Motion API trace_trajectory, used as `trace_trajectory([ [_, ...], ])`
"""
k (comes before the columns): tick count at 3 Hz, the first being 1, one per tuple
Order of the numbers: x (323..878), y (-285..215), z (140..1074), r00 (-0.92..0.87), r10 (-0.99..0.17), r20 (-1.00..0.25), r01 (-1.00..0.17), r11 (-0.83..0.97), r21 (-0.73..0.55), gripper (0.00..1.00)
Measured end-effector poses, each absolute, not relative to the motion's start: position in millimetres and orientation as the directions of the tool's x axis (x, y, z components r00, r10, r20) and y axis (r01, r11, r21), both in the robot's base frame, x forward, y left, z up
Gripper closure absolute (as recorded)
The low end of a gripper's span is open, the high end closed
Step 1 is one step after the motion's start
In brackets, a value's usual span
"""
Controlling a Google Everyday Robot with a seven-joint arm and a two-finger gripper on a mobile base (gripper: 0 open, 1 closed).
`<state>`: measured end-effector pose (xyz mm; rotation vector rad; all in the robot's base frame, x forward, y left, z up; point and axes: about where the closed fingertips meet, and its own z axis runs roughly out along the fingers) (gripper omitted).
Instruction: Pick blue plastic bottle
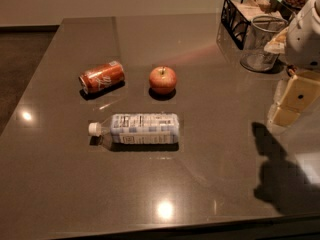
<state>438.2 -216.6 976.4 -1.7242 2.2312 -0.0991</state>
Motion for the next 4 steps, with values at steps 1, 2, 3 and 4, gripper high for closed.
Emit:
trace_trajectory([
  [1,438.2,-216.5,976.5,-0.221,-0.953,-0.207,-0.931,0.270,-0.247,0.00],
  [2,443.3,-204.2,976.6,-0.201,-0.956,-0.213,-0.939,0.250,-0.238,0.00],
  [3,452.8,-173.5,962.9,-0.158,-0.956,-0.246,-0.958,0.209,-0.195,0.00],
  [4,456.6,-140.1,947.7,-0.131,-0.951,-0.281,-0.970,0.181,-0.161,0.00],
])
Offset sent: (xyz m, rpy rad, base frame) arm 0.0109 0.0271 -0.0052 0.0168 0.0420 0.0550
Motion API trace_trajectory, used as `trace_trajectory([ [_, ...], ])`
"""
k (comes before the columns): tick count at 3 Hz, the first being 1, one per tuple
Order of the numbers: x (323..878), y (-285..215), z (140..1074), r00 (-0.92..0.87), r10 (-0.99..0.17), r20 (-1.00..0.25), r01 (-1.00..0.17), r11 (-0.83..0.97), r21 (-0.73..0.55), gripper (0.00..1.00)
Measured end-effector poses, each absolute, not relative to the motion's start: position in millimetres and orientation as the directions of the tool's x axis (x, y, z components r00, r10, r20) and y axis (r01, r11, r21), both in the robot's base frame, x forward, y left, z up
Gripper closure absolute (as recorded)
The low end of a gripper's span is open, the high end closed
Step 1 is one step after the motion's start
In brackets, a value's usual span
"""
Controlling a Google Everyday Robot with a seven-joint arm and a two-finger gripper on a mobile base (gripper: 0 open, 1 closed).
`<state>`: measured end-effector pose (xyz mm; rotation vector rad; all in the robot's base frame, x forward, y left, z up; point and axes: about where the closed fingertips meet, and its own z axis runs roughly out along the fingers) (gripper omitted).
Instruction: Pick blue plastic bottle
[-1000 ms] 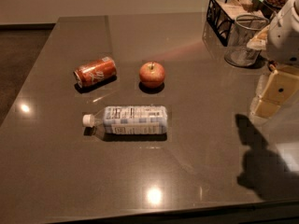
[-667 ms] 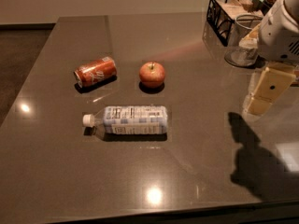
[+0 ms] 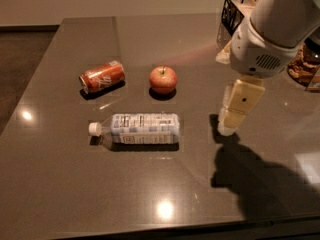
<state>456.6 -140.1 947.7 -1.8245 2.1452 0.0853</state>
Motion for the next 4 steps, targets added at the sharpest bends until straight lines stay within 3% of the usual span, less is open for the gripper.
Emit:
trace_trajectory([
  [4,452.0,-14.0,871.1,-0.106,-0.965,-0.241,-0.988,0.129,-0.081,0.00],
])
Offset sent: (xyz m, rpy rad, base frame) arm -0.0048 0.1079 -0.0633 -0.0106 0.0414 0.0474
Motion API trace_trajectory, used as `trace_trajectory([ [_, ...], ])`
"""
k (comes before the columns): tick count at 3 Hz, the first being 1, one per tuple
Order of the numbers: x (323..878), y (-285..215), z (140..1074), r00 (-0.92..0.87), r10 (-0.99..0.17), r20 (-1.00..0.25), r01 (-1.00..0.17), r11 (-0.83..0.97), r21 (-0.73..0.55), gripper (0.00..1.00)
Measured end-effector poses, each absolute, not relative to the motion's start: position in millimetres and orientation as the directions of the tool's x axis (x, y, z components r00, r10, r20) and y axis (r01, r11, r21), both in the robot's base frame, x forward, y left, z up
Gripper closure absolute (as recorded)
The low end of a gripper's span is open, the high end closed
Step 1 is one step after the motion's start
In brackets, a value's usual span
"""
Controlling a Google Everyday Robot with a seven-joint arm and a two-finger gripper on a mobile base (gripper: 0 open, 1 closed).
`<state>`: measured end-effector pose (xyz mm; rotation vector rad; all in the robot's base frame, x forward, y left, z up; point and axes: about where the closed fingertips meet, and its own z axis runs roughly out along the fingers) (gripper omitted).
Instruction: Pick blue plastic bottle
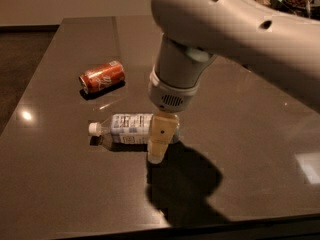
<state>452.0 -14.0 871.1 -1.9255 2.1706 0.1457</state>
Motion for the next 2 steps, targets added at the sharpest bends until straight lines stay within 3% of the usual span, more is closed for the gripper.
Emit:
trace_trajectory([
  [1,448.3,2.5,860.1,-0.101,-0.971,-0.217,-0.991,0.118,-0.066,0.15],
  [2,447.5,9.4,857.3,-0.103,-0.974,-0.204,-0.992,0.116,-0.057,0.38],
])
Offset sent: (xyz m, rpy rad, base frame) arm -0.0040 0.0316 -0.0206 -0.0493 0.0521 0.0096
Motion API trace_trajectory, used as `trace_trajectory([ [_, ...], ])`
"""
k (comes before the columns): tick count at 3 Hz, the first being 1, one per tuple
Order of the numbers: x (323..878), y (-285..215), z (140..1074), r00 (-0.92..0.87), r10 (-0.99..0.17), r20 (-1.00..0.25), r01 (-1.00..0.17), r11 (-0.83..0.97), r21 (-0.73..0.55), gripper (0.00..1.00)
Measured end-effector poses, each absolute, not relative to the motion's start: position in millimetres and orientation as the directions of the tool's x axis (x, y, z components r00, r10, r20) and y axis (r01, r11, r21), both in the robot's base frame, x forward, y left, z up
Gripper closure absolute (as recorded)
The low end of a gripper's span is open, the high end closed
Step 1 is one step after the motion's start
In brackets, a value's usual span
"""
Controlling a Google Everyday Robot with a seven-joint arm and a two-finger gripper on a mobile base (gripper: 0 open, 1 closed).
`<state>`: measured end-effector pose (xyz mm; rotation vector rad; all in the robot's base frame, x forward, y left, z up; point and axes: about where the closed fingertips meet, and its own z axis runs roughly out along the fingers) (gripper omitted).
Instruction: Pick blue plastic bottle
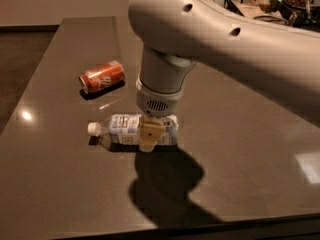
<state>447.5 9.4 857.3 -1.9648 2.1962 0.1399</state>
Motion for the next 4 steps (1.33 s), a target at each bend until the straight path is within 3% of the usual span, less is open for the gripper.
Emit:
trace_trajectory([
  [2,447.5,7.9,887.5,-0.076,-0.969,-0.234,-0.994,0.093,-0.065,0.85],
  [3,448.6,2.7,920.8,-0.031,-0.963,-0.267,-0.996,0.054,-0.077,1.00],
  [4,450.7,0.4,950.0,0.013,-0.956,-0.293,-0.995,0.016,-0.096,1.00],
])
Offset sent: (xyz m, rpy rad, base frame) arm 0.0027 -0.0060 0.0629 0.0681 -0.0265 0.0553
